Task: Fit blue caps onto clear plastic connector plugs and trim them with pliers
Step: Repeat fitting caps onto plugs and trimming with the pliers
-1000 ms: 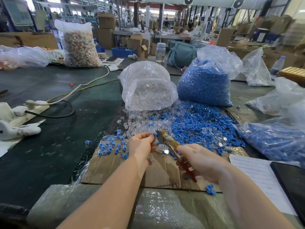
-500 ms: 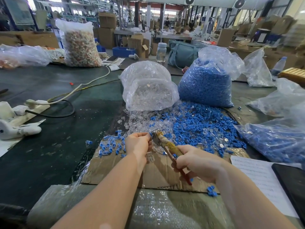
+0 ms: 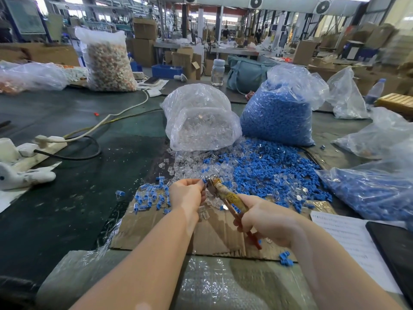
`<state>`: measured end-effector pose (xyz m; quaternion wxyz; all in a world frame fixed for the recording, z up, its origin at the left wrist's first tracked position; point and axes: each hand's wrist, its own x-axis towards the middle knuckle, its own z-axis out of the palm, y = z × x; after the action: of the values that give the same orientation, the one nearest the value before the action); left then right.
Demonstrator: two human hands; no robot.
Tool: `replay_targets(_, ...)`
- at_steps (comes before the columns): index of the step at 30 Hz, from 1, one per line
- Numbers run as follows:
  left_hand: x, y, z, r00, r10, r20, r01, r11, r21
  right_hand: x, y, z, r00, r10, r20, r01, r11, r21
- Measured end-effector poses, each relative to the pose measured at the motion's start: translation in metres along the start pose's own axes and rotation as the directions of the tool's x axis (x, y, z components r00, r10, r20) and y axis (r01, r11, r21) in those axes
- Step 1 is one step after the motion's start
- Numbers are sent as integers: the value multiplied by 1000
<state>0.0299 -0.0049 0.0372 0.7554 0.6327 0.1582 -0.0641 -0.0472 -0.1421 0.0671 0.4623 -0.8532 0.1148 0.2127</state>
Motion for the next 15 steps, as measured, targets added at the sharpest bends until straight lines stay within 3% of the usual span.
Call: replay_targets(15, -1, 3, -4, 999, -33, 17, 32, 999, 13, -1, -5, -1, 997, -50, 66, 47, 998, 46)
